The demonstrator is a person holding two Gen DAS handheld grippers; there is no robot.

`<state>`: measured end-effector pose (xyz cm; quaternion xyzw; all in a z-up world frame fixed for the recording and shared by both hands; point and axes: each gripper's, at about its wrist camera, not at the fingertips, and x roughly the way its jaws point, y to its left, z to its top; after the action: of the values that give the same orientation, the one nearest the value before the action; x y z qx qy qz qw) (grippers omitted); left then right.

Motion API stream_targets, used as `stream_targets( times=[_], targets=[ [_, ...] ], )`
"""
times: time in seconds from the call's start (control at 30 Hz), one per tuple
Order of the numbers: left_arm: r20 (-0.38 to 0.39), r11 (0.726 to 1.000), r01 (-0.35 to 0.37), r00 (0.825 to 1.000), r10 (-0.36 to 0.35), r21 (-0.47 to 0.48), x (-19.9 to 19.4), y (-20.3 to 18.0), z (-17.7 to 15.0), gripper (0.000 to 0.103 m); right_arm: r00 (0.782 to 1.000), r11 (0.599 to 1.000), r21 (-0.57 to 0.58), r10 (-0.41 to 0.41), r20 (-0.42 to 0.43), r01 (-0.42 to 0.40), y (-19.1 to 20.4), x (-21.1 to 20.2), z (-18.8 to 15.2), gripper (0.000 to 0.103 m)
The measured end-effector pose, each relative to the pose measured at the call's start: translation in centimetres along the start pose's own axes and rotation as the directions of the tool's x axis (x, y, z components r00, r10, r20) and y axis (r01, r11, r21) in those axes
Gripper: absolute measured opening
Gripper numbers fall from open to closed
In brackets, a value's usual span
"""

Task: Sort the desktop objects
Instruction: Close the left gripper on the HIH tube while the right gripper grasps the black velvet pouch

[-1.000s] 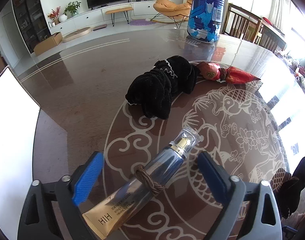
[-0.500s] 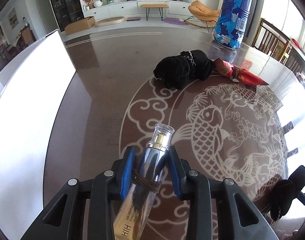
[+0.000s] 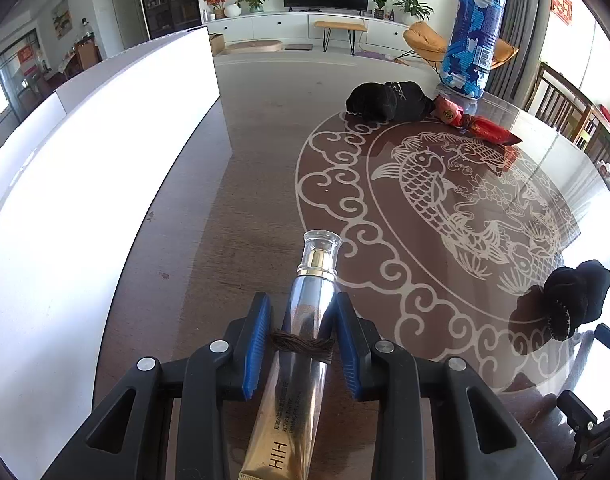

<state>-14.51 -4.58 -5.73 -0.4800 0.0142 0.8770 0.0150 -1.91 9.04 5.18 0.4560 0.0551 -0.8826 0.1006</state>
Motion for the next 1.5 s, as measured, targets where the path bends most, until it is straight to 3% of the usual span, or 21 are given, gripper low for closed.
stream_targets(
  times=[0.27,0.3,0.37,0.4,0.57,0.67,0.77,0.9,1.07,1.17,1.3,1.37,1.5],
  targets=[
    [0.023,0.999,0.024,0.999,-0.024,0.03,0.0,0.2,-0.1,0.036,1.0,1.0,0.0,0.0,0.0,0.0,0.0,0.0,0.0,0.103],
    [0.022,0.999,0.023,0.999,-0.024,0.038,0.1,0.1,-0.2,0.041,1.0,1.0,0.0,0.0,0.0,0.0,0.0,0.0,0.0,0.103],
    [0.021,0.999,0.011,1.0,-0.012,0.039,0.2,0.4,-0.4,0.07,1.0,1.0,0.0,0.0,0.0,0.0,0.0,0.0,0.0,0.103],
    [0.022,0.999,0.009,1.0,-0.009,0.034,0.3,0.5,-0.5,0.074,1.0,1.0,0.0,0.0,0.0,0.0,0.0,0.0,0.0,0.103],
    [0.06,0.999,0.022,0.998,-0.024,0.043,0.3,0.9,-1.0,0.076,1.0,0.999,0.024,0.023,0.01,-0.023,-0.5,-0.2,-0.2,0.103],
    [0.063,0.999,0.022,0.998,-0.025,0.042,0.3,0.9,-1.0,0.076,0.998,0.994,0.096,0.057,0.028,-0.059,-1.3,-1.2,-0.9,0.103],
    [0.066,0.999,0.023,0.997,-0.026,0.042,0.2,0.8,-1.0,0.076,0.984,0.96,0.215,0.172,0.055,-0.18,-2.2,-2.1,-1.2,0.103],
    [0.07,0.999,0.021,0.997,-0.024,0.04,0.3,0.8,-1.0,0.076,0.937,0.885,0.311,0.343,0.071,-0.347,-2.2,-1.5,0.0,0.103],
    [0.073,0.999,0.024,0.997,-0.026,0.038,0.3,0.9,-1.1,0.076,0.911,0.812,0.428,0.406,0.075,-0.397,-3.6,0.9,3.0,0.103],
    [0.073,0.999,0.023,0.997,-0.026,0.037,0.3,0.8,-1.1,0.076,0.908,0.793,0.465,0.415,0.059,-0.392,-4.5,3.1,6.2,0.103],
    [0.073,0.999,0.024,0.997,-0.027,0.037,0.3,0.8,-1.2,0.076,0.885,0.759,0.479,0.456,0.09,-0.44,-4.7,5.0,9.8,0.103],
    [0.074,0.999,0.024,0.997,-0.027,0.037,0.3,0.8,-1.2,0.076,0.901,0.773,0.481,0.422,0.099,-0.415,-4.7,4.8,10.6,0.103],
    [0.074,0.999,0.022,0.997,-0.025,0.037,0.3,0.8,-1.2,0.076,0.95,0.836,0.463,0.308,0.048,-0.295,-3.4,4.8,10.5,0.103]
  ],
)
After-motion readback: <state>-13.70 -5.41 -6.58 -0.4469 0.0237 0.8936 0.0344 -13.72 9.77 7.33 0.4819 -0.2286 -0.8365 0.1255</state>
